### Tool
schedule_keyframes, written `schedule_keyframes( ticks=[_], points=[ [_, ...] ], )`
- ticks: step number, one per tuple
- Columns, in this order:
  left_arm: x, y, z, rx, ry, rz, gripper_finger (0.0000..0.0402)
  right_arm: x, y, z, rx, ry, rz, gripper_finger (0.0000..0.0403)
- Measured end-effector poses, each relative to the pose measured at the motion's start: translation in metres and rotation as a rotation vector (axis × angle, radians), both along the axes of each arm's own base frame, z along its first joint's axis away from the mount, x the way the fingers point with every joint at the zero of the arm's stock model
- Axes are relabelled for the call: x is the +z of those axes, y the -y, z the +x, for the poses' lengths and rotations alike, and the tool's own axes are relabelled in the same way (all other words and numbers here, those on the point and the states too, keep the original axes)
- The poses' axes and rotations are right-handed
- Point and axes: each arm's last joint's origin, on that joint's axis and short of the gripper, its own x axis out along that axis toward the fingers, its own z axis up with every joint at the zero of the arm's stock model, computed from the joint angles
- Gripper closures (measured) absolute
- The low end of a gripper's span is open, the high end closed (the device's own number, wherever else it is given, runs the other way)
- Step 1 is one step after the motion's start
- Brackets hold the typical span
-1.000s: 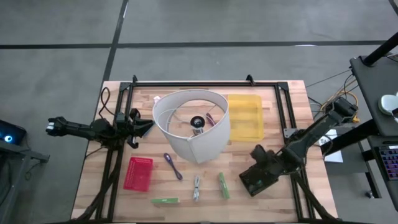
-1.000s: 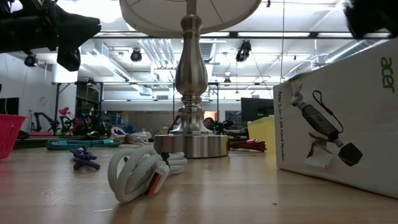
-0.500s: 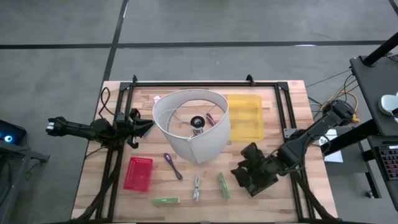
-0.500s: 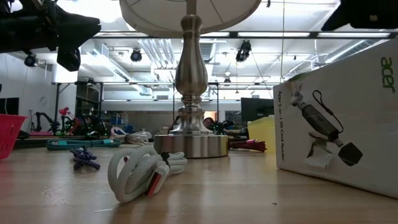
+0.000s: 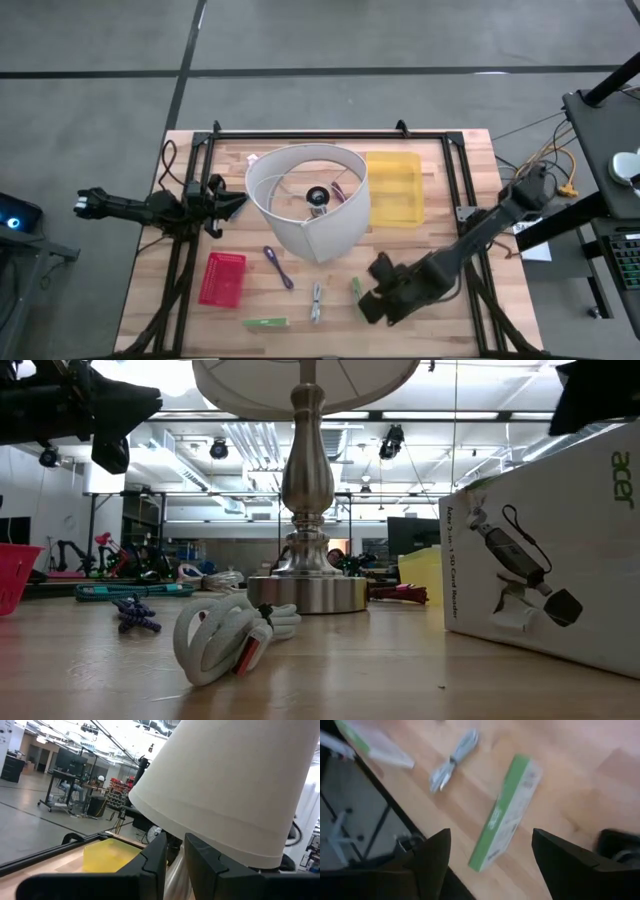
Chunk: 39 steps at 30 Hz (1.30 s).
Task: Pick and place items into bin
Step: Put the right card reader box into the red bin
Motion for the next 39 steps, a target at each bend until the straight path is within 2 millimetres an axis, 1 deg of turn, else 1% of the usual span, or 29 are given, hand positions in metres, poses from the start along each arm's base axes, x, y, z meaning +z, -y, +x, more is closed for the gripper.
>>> schedule_keyframes(
  ticks=[6, 10, 20, 27, 33, 39],
  points=[
    [0.0, 0.0, 0.0, -0.001, -0.001, -0.002, 0.0349, -0.008, -0.017, 0.023, 0.034, -0.01, -0.021, 0.0153],
    [0.0, 0.0, 0.0, -0.001, -0.001, -0.002, 0.0349, -0.02, -0.022, 0.03, 0.04, -0.036, -0.043, 0.0157],
    [0.0, 0.0, 0.0, -0.005, 0.006, -0.023, 0.0349, -0.028, -0.018, 0.025, 0.003, -0.104, -0.065, 0.0156],
    [0.0, 0.0, 0.0, -0.006, 0.005, -0.024, 0.0349, -0.028, -0.018, 0.025, 0.016, -0.104, -0.076, 0.0156],
    [0.0, 0.0, 0.0, -0.006, 0.003, -0.025, 0.0349, -0.033, -0.018, 0.026, 0.079, -0.115, -0.123, 0.0156],
    [0.0, 0.0, 0.0, -0.006, 0.004, -0.025, 0.0349, -0.032, -0.011, 0.026, 0.171, -0.133, -0.184, 0.0156]
  ],
)
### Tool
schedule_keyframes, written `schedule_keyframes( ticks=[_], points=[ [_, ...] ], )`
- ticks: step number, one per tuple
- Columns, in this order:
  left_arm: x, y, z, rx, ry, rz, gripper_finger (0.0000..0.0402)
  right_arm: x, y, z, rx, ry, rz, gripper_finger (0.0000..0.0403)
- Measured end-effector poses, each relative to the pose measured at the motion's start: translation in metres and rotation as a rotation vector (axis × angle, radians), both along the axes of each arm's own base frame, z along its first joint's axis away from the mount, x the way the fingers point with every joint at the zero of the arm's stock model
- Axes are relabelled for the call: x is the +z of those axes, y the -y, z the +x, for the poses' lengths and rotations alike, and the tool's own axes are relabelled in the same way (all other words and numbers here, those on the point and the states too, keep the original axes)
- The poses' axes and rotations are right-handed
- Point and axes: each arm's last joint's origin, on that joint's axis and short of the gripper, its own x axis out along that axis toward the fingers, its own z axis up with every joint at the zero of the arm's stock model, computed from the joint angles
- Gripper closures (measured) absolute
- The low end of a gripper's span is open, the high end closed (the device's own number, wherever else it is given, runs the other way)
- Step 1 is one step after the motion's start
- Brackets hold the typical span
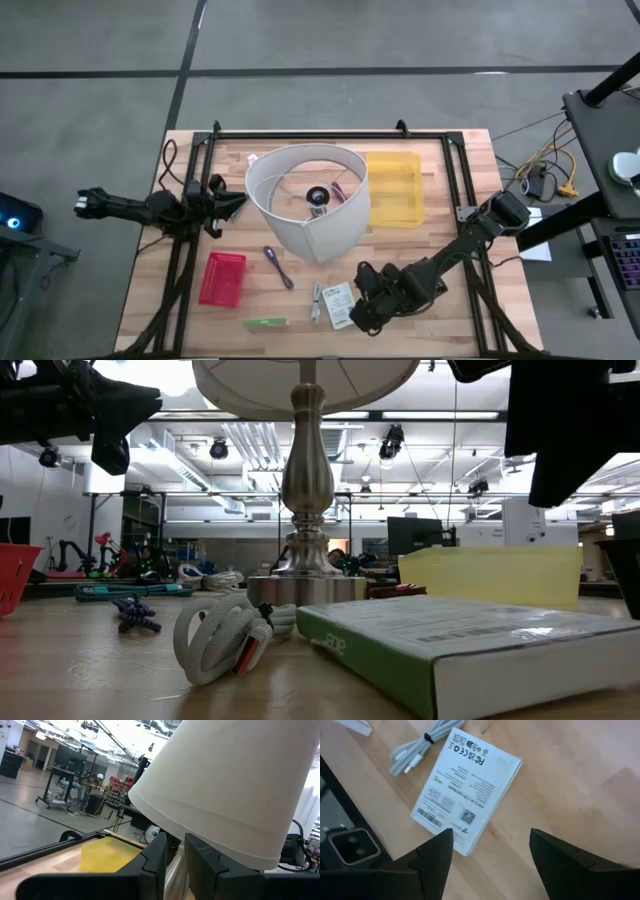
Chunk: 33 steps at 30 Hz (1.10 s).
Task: Pick and place items into bin
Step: Put the right card reader box into the red bin
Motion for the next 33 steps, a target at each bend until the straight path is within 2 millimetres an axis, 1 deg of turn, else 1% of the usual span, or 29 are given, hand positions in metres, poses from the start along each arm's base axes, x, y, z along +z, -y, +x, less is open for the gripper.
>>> schedule_keyframes(
  ticks=[4, 6, 8, 12, 15, 20, 24, 28, 31, 33],
  points=[
    [0.0, 0.0, 0.0, 0.002, -0.001, -0.002, 0.0349, 0.003, 0.006, -0.002, 0.084, -0.026, -0.041, 0.0156],
    [0.0, 0.0, 0.0, -0.001, 0.004, -0.025, 0.0349, 0.003, 0.008, 0.0, 0.099, -0.027, -0.049, 0.0156],
    [0.0, -0.001, 0.0, 0.008, 0.011, -0.064, 0.0349, 0.004, 0.011, 0.003, 0.073, -0.017, -0.035, 0.0156],
    [0.0, -0.001, 0.0, 0.007, 0.012, -0.079, 0.0349, 0.006, 0.013, 0.006, -0.057, 0.003, 0.028, 0.0156],
    [0.0, -0.001, 0.0, 0.007, 0.012, -0.078, 0.0349, 0.008, 0.01, 0.011, -0.177, 0.074, 0.102, 0.0156],
    [-0.001, -0.001, 0.0, 0.007, 0.01, -0.078, 0.0349, 0.016, -0.001, 0.022, -0.315, 0.28, 0.188, 0.0156],
    [-0.001, -0.001, 0.0, 0.008, 0.008, -0.077, 0.0349, 0.011, -0.007, 0.026, -0.356, 0.3, 0.233, 0.0157],
    [-0.001, -0.001, 0.001, 0.008, 0.005, -0.076, 0.0349, 0.005, -0.013, 0.031, -0.357, 0.296, 0.232, 0.0156],
    [-0.001, -0.001, 0.001, 0.008, 0.004, -0.076, 0.0349, -0.001, -0.02, 0.038, -0.352, 0.271, 0.218, 0.0158],
    [-0.001, -0.001, 0.001, 0.008, 0.004, -0.076, 0.0349, -0.008, -0.024, 0.042, -0.359, 0.224, 0.188, 0.016]
  ],
)
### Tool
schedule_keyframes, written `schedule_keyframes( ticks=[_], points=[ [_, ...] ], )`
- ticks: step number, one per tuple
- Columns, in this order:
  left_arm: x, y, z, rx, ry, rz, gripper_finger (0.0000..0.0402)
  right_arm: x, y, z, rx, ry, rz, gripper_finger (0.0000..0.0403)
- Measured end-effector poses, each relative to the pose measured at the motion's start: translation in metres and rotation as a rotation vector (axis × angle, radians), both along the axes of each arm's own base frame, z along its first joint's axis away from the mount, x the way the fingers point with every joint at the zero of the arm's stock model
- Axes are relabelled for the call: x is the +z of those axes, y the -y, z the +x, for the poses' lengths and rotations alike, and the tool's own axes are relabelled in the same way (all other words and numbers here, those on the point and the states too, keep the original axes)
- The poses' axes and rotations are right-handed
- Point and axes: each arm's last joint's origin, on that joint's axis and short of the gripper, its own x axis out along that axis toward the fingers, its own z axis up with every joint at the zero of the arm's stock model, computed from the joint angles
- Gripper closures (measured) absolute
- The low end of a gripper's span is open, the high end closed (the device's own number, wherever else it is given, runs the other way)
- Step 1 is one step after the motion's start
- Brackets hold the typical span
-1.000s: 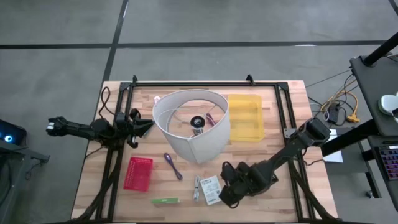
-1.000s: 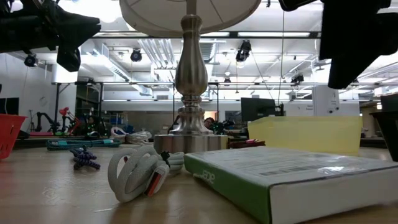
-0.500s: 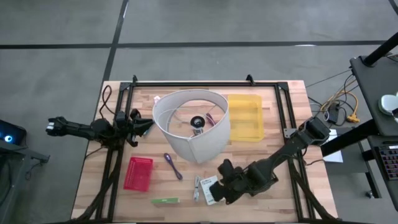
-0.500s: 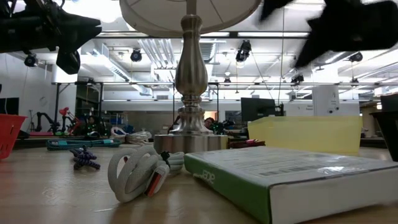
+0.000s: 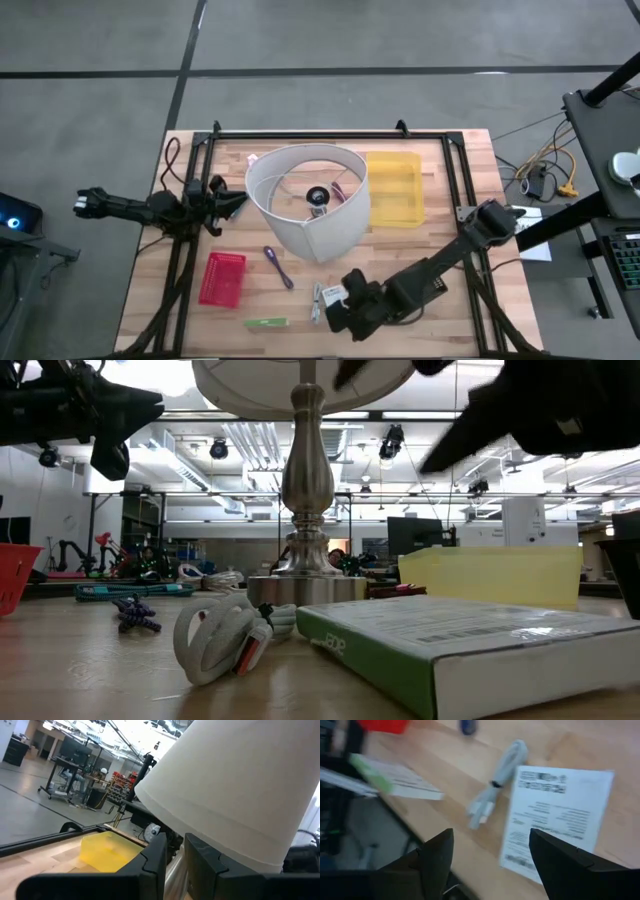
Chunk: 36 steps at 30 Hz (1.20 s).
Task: Pick and place items into bin
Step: Put the right card reader box into the red bin
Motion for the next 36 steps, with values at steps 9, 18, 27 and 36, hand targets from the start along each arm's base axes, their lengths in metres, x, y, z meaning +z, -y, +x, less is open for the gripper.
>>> schedule_keyframes(
  ticks=[9, 18, 27, 36],
  points=[
    [-0.001, 0.0, 0.001, -0.001, -0.013, 0.003, 0.0349, -0.023, -0.006, 0.006, -0.072, -0.226, -0.03, 0.0168],
    [-0.003, 0.001, 0.003, -0.002, -0.035, 0.013, 0.0349, -0.026, -0.004, 0.001, -0.11, -0.275, -0.032, 0.0167],
    [-0.006, 0.001, 0.005, -0.002, -0.058, 0.017, 0.0349, -0.041, -0.001, -0.006, -0.095, -0.336, -0.021, 0.017],
    [-0.006, 0.001, 0.005, -0.003, -0.064, 0.017, 0.0349, -0.065, -0.001, -0.007, -0.082, -0.27, 0.095, 0.017]
  ],
)
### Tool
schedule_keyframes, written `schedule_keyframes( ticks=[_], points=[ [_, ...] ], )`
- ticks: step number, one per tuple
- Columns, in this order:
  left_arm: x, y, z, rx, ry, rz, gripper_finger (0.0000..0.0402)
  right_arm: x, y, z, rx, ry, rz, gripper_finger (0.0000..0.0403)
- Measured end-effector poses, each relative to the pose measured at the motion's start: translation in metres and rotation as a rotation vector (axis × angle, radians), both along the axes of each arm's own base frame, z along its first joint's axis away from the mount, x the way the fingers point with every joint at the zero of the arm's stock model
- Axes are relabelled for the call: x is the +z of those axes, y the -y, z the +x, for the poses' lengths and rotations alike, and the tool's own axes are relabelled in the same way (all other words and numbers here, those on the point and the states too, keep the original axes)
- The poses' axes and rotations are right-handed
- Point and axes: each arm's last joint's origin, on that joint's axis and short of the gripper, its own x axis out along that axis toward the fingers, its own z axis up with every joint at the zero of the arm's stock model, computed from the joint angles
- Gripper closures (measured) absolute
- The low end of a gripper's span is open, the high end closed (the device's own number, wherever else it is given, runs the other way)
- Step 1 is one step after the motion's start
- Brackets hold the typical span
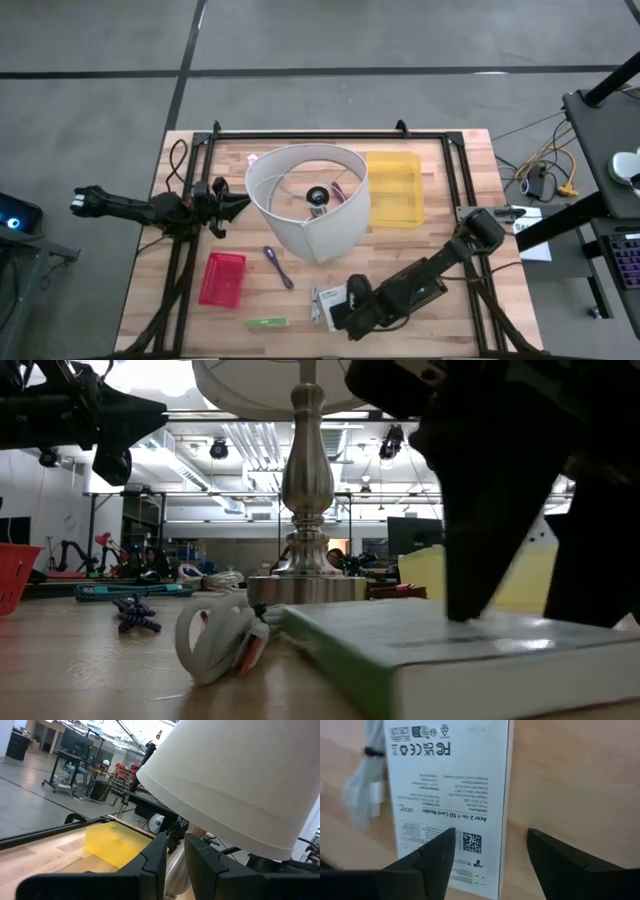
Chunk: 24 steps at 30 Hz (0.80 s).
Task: Pick and place items into bin
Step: Put the right card reader box into the red bin
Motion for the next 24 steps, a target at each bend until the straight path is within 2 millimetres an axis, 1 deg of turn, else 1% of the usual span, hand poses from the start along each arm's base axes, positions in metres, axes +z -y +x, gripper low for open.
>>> schedule_keyframes(
  ticks=[4, 9, 17, 24],
  points=[
    [0.0, 0.0, 0.0, -0.001, 0.002, -0.003, 0.0349, -0.011, 0.0, 0.001, -0.017, 0.068, 0.073, 0.0175],
    [0.0, 0.0, 0.0, 0.0, 0.004, -0.003, 0.0349, -0.019, 0.001, -0.001, -0.054, 0.092, 0.133, 0.0197],
    [0.0, 0.0, 0.0, -0.001, 0.007, -0.006, 0.0349, -0.013, -0.002, 0.001, -0.005, 0.098, 0.122, 0.0245],
    [0.0, 0.0, 0.0, -0.001, 0.007, -0.006, 0.0349, -0.015, -0.001, 0.0, -0.045, 0.074, 0.125, 0.0302]
  ],
)
